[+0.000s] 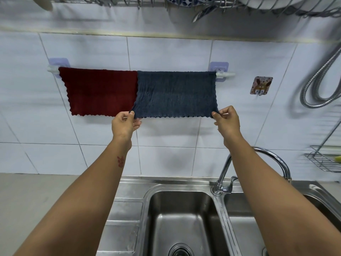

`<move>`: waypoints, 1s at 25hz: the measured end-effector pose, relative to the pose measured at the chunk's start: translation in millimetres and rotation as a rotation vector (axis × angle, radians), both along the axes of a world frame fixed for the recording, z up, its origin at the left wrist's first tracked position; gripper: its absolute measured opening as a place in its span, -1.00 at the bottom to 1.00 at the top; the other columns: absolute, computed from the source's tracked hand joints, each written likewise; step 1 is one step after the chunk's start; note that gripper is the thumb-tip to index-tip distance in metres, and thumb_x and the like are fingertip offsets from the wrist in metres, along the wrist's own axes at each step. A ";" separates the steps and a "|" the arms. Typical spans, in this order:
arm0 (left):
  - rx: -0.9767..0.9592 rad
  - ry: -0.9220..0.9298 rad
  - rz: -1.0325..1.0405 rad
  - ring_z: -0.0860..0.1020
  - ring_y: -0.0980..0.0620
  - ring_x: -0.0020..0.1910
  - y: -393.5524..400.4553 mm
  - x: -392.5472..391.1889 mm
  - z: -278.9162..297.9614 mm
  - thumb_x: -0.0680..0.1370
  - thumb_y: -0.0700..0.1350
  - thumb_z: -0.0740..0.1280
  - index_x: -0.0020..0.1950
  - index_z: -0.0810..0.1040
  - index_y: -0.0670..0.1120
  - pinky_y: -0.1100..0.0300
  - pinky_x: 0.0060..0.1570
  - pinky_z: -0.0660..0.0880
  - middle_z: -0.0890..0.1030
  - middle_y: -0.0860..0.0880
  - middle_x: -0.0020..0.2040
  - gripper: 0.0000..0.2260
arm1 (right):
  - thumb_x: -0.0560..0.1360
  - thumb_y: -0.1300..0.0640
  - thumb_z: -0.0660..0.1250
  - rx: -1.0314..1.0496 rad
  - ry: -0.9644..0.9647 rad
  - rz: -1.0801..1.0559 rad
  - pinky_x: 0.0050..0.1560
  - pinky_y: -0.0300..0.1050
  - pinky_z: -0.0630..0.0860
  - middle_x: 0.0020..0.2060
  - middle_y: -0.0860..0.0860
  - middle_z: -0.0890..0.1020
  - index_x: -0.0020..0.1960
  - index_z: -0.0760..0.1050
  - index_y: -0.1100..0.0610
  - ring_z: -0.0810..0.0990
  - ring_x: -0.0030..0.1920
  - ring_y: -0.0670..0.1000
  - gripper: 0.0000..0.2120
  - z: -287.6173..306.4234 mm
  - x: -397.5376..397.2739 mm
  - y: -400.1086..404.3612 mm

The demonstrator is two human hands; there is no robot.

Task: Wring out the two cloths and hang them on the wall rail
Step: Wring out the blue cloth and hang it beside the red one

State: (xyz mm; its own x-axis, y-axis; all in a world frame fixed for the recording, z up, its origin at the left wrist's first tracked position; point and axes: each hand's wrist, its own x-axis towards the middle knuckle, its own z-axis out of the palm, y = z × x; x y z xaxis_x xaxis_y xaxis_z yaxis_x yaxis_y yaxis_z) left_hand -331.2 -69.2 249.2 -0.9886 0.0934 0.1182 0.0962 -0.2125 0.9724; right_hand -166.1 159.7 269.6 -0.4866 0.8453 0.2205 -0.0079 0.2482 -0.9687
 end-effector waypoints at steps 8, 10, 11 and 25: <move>-0.092 0.047 0.019 0.60 0.05 -0.27 0.3 -8.1 -2.2 0.63 -0.11 0.23 -0.17 0.46 -0.05 0.22 -0.12 0.58 0.61 -0.07 -0.20 -0.83 | 0.54 0.08 0.30 -0.119 0.066 0.027 -0.08 -0.12 0.43 -0.05 -0.02 0.62 -0.12 0.37 0.02 0.58 -0.22 -0.08 -0.88 -2.2 -0.3 2.7; -0.097 0.053 0.017 0.59 0.06 -0.27 1.4 -8.4 -2.4 0.63 -0.12 0.23 -0.15 0.46 -0.06 0.23 -0.12 0.58 0.61 -0.05 -0.20 -0.84 | 0.53 0.11 0.31 -0.127 0.069 0.035 -0.13 -0.17 0.43 -0.08 -0.03 0.60 -0.06 0.38 0.06 0.57 -0.22 -0.09 -0.90 -0.8 -1.0 3.7; -0.100 0.061 0.018 0.59 0.07 -0.27 1.6 -8.7 -2.7 0.63 -0.13 0.23 -0.15 0.46 -0.07 0.24 -0.12 0.58 0.61 -0.05 -0.21 -0.84 | 0.53 0.12 0.33 -0.114 0.066 0.038 -0.17 -0.20 0.43 -0.08 -0.01 0.59 -0.06 0.37 0.07 0.56 -0.21 -0.08 -0.88 -0.2 -0.8 4.0; -0.168 0.122 0.023 0.56 0.08 -0.29 4.7 -12.8 -2.7 0.64 -0.14 0.21 -0.17 0.40 -0.02 0.23 -0.15 0.55 0.60 -0.05 -0.20 -0.83 | 0.55 0.10 0.28 -0.025 -0.040 -0.016 -0.26 -0.22 0.41 -0.04 0.04 0.69 -0.20 0.39 0.03 0.60 -0.22 -0.04 -0.84 -3.3 -10.7 5.7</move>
